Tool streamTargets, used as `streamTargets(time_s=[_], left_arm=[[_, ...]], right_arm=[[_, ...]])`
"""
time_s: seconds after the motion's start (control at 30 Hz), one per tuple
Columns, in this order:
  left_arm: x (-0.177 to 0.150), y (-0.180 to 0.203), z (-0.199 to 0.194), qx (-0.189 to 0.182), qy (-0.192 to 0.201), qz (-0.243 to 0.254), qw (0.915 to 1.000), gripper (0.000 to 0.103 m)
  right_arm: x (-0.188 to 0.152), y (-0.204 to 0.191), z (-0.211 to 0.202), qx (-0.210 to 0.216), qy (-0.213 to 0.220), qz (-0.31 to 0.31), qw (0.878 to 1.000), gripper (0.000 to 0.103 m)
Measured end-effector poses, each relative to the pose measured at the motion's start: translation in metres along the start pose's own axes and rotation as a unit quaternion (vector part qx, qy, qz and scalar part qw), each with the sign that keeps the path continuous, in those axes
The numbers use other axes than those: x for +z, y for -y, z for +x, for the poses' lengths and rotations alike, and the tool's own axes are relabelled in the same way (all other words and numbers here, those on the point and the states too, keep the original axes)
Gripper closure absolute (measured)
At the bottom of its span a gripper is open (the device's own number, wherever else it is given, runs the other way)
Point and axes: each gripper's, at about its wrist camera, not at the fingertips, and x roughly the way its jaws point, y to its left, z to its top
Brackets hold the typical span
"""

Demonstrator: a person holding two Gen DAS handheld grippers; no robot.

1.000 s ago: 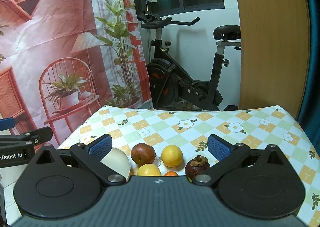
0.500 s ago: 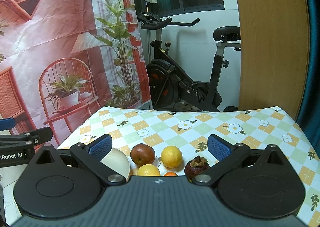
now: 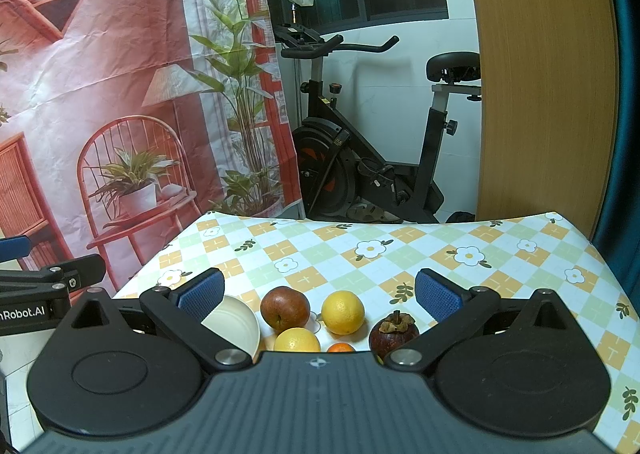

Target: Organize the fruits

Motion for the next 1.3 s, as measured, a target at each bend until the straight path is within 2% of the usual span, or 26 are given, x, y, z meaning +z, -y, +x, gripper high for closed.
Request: streamTargets(time_s=[0.97, 1.3], left_arm=[[-0.001, 0.000, 0.002, 0.001, 0.000, -0.005, 1.0000, 0.000], [-0.007, -0.002, 0.028, 0.038, -0.002, -0.016, 0.9991, 0.000]], right_arm=[[-0.001, -0.001, 0.000, 0.000, 0.000, 0.000, 1.000, 0.000], [-0.013, 0.012, 0.016, 0.015, 0.006, 0.006, 1.000, 0.000]])
